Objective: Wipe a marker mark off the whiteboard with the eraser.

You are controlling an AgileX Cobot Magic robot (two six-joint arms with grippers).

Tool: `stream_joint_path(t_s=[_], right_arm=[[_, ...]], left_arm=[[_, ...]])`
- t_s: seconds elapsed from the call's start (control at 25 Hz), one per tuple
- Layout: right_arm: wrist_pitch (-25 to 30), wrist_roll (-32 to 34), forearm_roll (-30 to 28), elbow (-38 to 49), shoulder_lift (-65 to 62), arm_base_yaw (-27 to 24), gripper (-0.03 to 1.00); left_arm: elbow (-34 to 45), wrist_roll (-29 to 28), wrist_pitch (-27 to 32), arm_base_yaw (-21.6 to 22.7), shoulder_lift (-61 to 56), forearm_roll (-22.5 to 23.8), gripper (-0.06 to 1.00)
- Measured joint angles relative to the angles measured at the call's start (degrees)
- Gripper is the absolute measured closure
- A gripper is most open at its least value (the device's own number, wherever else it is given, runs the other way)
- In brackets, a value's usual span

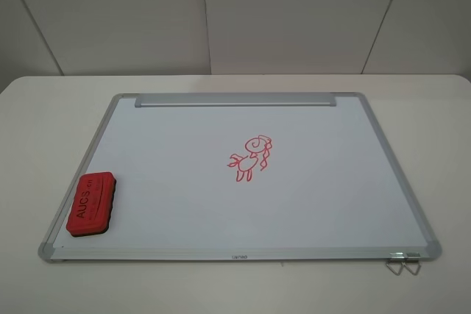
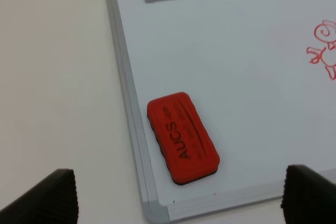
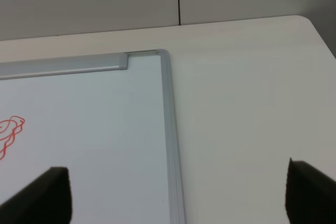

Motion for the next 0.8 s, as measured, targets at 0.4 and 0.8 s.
stream_joint_path(t_s=[0.4, 0.8], right_arm=[[0.00, 0.00, 0.00, 0.00, 0.00, 0.00, 0.24], [0.00, 0.00, 0.00, 0.00, 0.00, 0.00, 0.24]], left_arm=[[0.60, 0.37, -1.23, 0.00, -3.83, 0.00, 0.17], [0.60, 0.37, -1.24, 0.98, -3.83, 0.00, 0.17]])
